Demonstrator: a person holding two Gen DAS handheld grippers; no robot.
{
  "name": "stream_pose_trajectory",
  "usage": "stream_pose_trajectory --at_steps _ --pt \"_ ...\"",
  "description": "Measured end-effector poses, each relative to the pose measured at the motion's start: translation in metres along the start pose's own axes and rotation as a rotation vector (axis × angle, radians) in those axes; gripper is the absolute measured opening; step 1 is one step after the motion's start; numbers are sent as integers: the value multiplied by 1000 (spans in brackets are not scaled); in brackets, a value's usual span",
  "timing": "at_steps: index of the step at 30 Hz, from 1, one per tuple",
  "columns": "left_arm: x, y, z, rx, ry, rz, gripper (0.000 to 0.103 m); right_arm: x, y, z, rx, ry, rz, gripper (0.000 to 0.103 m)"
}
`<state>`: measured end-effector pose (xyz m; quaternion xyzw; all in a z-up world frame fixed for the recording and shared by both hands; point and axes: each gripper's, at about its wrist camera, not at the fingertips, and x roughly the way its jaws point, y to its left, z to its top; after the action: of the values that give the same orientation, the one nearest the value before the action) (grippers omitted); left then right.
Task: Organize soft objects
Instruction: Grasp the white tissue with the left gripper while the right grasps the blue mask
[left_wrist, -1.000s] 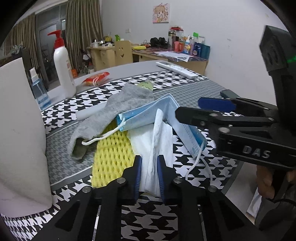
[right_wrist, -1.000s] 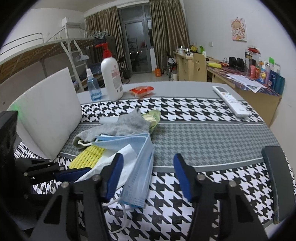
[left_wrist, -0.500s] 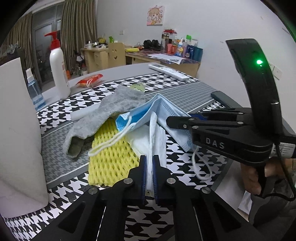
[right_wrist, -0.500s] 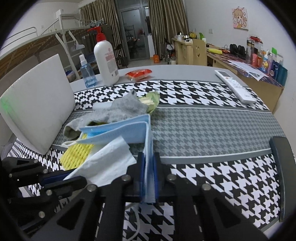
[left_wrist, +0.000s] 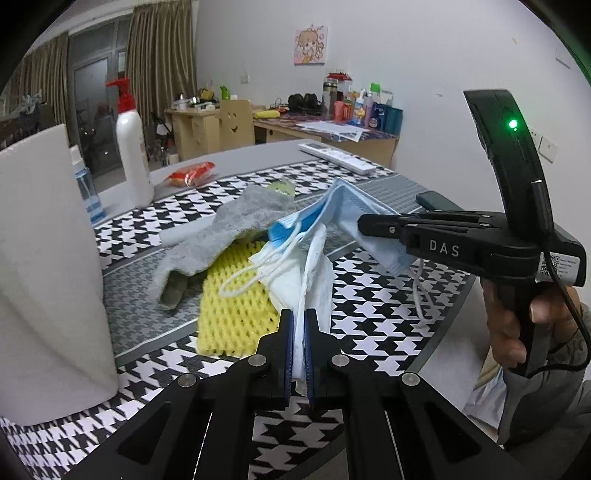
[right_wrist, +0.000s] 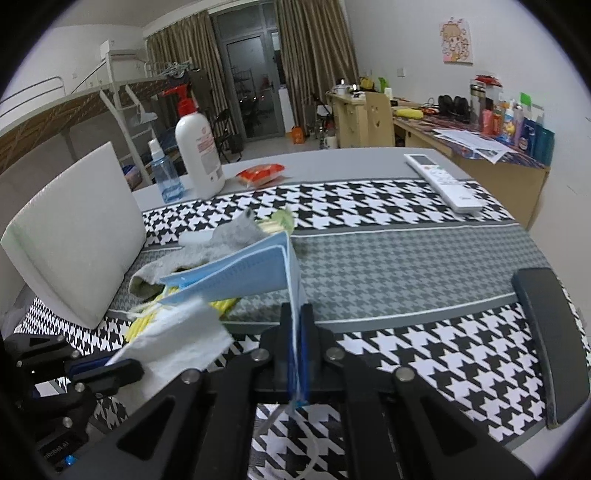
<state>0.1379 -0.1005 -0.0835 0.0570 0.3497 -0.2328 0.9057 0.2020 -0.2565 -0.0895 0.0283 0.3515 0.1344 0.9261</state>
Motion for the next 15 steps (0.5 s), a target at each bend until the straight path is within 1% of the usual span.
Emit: stream_pose_trajectory --at_steps 5,15 --pt "-10 7 -3 -10 -22 27 6 -13 -2 1 20 -43 2 5" --pt "-36 16 -3 -26 -94 65 6 -38 -9 6 66 -117 -2 5"
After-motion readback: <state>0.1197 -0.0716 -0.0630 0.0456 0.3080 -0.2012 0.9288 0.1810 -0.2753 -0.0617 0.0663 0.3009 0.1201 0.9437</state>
